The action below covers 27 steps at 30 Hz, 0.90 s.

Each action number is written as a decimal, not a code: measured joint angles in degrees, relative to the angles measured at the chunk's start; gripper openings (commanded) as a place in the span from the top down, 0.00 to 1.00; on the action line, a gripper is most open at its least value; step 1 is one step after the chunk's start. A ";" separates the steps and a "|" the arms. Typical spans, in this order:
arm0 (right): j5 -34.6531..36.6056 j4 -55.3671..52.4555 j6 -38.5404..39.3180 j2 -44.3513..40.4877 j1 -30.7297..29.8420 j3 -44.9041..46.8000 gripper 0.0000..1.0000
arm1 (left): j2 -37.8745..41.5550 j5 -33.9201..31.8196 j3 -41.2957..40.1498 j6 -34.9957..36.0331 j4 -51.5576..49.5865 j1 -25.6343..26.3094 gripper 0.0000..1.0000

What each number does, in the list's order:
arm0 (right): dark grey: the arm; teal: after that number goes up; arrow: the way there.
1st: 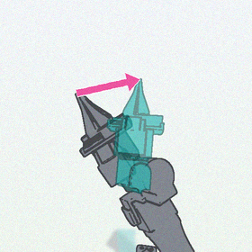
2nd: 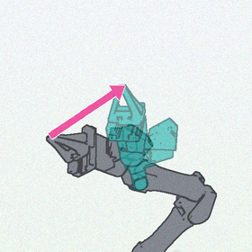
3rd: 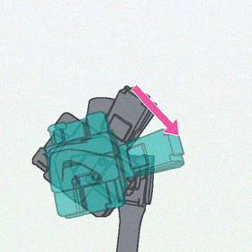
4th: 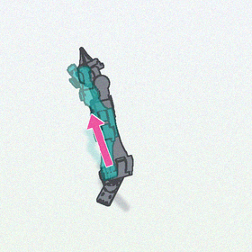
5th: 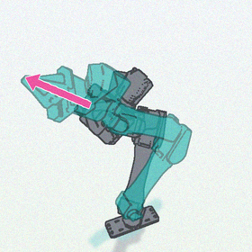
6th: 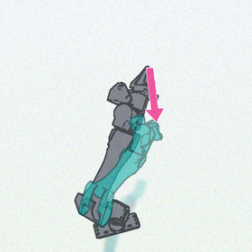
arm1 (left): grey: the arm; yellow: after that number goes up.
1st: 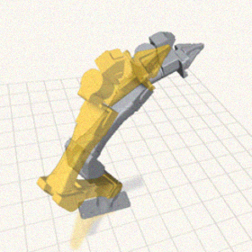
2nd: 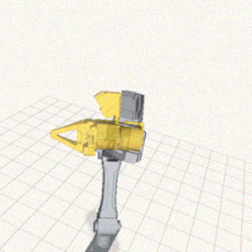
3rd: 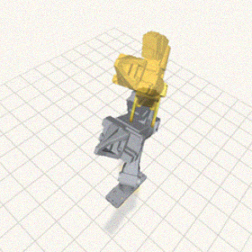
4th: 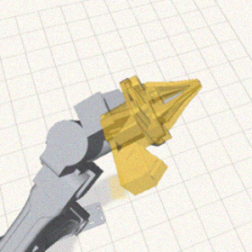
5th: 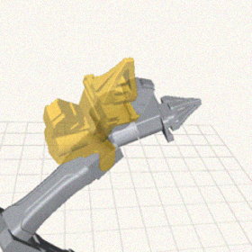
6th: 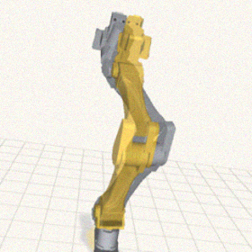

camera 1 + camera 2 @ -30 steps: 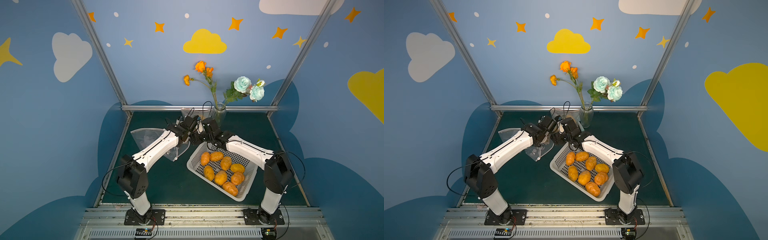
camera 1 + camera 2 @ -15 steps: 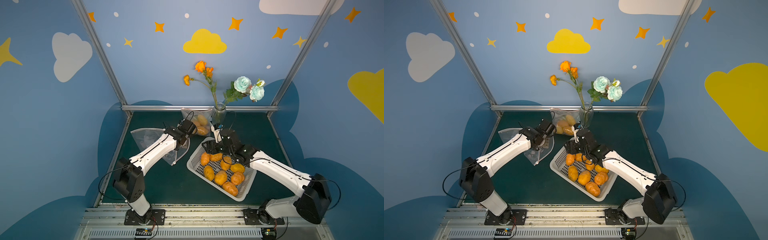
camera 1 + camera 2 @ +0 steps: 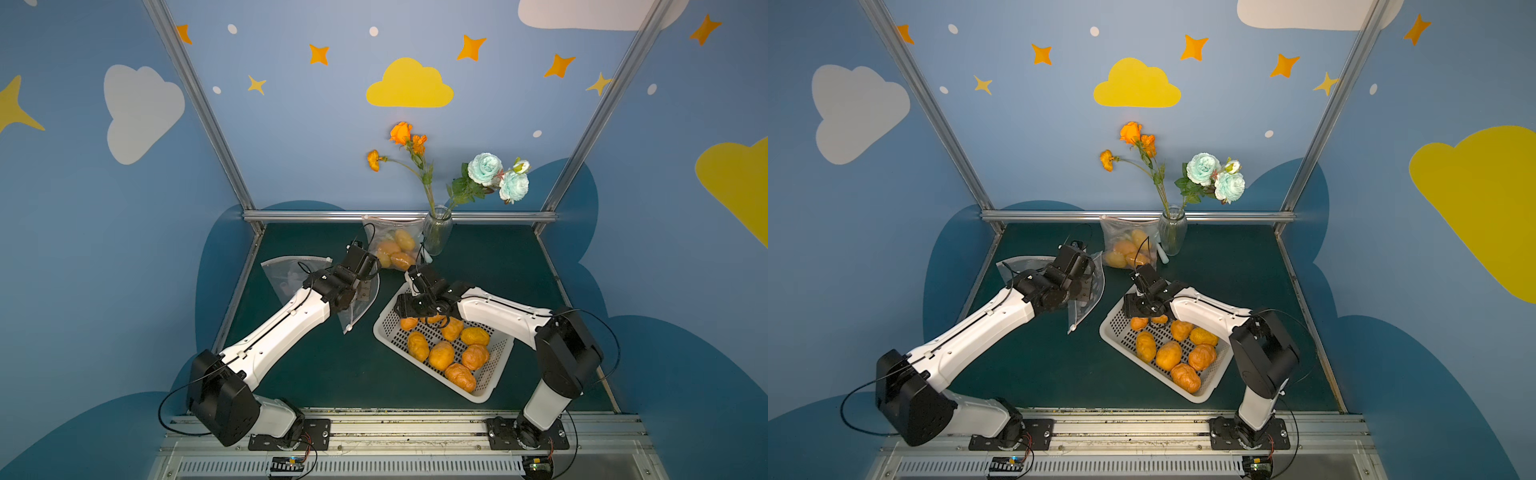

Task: Put the potatoes into a zipper bag and zip it
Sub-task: Pick up the potato from the basket.

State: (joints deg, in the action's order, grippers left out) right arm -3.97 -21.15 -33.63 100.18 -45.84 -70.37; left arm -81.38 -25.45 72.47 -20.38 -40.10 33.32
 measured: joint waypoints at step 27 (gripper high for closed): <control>8.72 -10.08 0.87 5.81 -4.31 -3.45 0.37 | -0.37 1.97 -1.31 0.04 1.29 0.02 0.96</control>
State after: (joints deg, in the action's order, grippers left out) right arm 4.75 -31.22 -32.75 106.00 -50.15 -73.82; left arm -81.76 -23.49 71.16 -20.34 -38.81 33.34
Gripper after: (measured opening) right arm 0.686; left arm 0.047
